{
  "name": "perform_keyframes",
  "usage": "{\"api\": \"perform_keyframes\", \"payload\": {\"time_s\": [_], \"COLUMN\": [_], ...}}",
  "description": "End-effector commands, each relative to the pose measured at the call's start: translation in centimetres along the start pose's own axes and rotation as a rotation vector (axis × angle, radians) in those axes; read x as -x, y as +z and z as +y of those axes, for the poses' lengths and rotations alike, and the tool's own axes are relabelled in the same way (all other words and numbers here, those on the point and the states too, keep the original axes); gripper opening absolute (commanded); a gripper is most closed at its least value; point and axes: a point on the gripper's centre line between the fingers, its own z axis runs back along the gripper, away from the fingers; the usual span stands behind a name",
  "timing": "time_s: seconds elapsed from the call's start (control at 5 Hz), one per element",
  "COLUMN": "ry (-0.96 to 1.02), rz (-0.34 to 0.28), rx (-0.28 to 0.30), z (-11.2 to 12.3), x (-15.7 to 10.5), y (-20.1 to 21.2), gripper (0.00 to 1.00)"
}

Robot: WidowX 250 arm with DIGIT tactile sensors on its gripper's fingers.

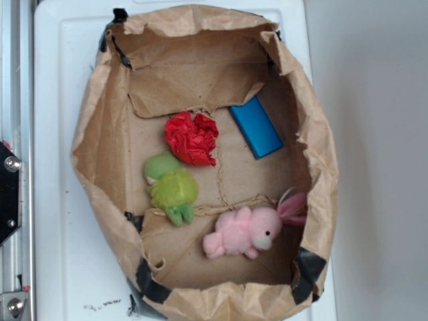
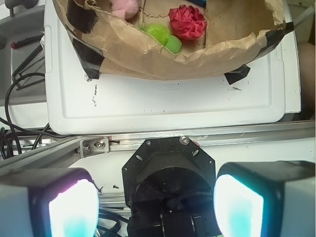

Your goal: Grab the pink bunny.

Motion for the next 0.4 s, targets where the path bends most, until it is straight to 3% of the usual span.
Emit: {"api": "perform_keyframes", "payload": {"time_s": [0.0, 0.2], "ry": [0.000, 0.072], "rz": [0.000, -0.015], "rx": [0.000, 0.019], "z": [0.0, 0.8], "x": [0.0, -3.4], "y": [0.0, -0.6], "gripper": [1.00, 1.00]}}
